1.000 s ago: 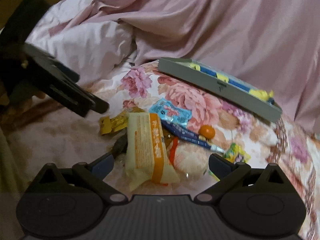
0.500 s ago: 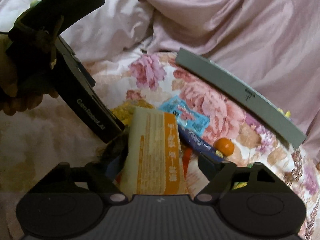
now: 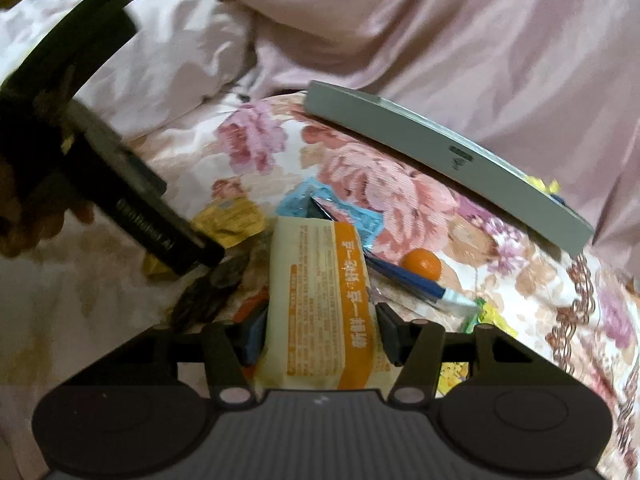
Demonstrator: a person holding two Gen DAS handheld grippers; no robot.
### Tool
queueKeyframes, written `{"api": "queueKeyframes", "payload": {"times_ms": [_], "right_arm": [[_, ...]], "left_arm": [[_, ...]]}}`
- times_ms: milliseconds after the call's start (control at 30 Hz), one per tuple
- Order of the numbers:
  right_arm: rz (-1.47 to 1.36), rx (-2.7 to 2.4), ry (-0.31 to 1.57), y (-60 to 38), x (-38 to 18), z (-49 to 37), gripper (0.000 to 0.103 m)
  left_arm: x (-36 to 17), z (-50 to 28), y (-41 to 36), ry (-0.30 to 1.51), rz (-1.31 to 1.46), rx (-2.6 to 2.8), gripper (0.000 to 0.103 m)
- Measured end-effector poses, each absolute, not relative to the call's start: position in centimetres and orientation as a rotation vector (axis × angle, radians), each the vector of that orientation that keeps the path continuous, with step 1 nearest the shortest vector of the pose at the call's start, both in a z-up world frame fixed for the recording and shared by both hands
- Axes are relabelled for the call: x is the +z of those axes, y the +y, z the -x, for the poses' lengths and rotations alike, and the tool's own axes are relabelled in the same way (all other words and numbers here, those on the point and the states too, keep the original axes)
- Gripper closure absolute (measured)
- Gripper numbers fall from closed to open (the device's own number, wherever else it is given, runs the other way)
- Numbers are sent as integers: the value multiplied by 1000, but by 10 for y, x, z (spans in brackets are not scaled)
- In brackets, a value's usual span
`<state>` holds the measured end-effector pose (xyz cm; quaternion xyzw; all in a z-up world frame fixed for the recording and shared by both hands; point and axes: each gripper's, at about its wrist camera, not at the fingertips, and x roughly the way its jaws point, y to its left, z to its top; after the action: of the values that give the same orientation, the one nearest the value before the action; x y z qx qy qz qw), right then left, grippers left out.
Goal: Organize snacks
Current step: 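Grasp the gold foil packet with the left gripper while the right gripper grasps the cream bread bag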
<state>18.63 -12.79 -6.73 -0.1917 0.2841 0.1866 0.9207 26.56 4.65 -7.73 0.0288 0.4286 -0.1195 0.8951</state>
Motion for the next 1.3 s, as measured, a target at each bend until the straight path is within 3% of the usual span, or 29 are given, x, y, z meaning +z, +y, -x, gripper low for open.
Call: {"api": "queueKeyframes", "payload": {"times_ms": [133,200,400,733,800,933,1133,1300], "right_arm": [[358,379,601,-132,-66,-189,42],[364,381,595,-133,-67,-189,42],[392,392,595,-129,-73,-188,42],[389,397,617,-129,-75,-191,41],[384,398,621,-130,-75,-192,41],[375,402,625,-130,-76,-192,41],[413,409,628,-126,-83,-190,40],[558,409,556,-114,-88,-175,45]], "left_arm": [[-81,-275,54,917,11,-267,3],[-78,-275,52,935,7,-270,8],[-68,-261,44,943,-127,-265,35],[-83,-268,40,955,-170,-306,29],[-81,-269,41,957,-152,-293,34],[-78,-267,41,952,-137,-279,52],[-74,-268,50,953,-43,-251,55],[-68,-265,58,952,67,-191,57]]}}
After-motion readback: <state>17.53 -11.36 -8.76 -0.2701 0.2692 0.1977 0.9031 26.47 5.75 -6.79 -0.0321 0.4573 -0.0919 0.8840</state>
